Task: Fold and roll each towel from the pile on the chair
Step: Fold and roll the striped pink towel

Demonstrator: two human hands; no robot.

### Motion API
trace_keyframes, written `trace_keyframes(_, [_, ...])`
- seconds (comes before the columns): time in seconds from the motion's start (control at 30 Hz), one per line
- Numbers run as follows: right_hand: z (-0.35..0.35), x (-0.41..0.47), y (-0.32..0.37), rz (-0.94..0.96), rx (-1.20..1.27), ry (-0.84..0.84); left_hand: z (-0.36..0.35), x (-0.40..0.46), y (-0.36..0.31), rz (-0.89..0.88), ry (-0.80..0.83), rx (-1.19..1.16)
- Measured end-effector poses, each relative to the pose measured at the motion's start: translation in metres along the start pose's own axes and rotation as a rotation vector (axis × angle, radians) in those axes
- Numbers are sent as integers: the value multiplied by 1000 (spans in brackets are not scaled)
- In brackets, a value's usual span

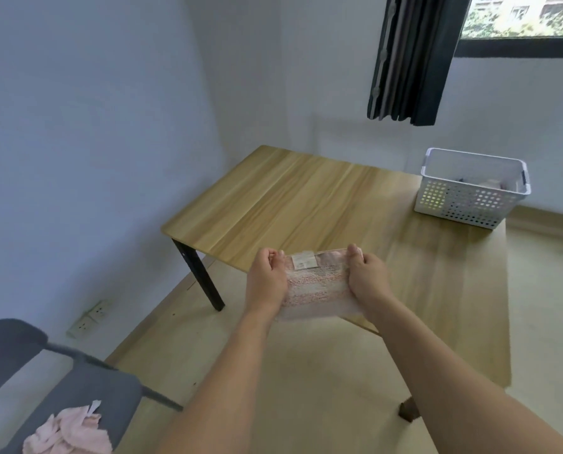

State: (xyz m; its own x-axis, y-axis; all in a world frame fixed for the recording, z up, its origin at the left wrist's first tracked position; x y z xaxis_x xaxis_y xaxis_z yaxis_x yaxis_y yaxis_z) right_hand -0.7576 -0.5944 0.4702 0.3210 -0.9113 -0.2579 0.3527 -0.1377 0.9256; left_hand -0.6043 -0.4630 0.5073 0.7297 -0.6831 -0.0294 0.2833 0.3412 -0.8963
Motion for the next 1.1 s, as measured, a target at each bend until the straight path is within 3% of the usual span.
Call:
trace_keyframes(0.4, [223, 125, -27, 39, -60, 46, -229, 4, -104, 26, -42, -46])
trace_keyframes(0.73, [361, 221, -11, 82, -57, 43, -367, 43, -188, -34, -75, -138])
trace_keyframes(0.93, [441, 315, -22, 32, -145, 183, -480, 78, -206, 108, 124, -219])
trace_keyframes(1.1, [478, 388, -5, 3, -258, 297, -526, 105, -242, 182, 331, -273])
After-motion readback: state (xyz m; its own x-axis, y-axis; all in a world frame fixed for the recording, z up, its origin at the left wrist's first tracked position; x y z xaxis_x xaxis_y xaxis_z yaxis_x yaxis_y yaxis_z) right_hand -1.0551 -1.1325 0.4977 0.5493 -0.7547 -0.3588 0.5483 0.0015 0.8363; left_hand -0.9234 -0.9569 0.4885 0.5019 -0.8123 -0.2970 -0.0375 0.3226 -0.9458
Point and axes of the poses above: each hand's wrist, its own x-axis towards the middle knuckle, its own z-axis out of the back of the hand, y = z × x, the point moved 6 cm from there along x, towards the middle knuckle, and after that the axes turned 5 degrees about y, right-handed, at the moved point
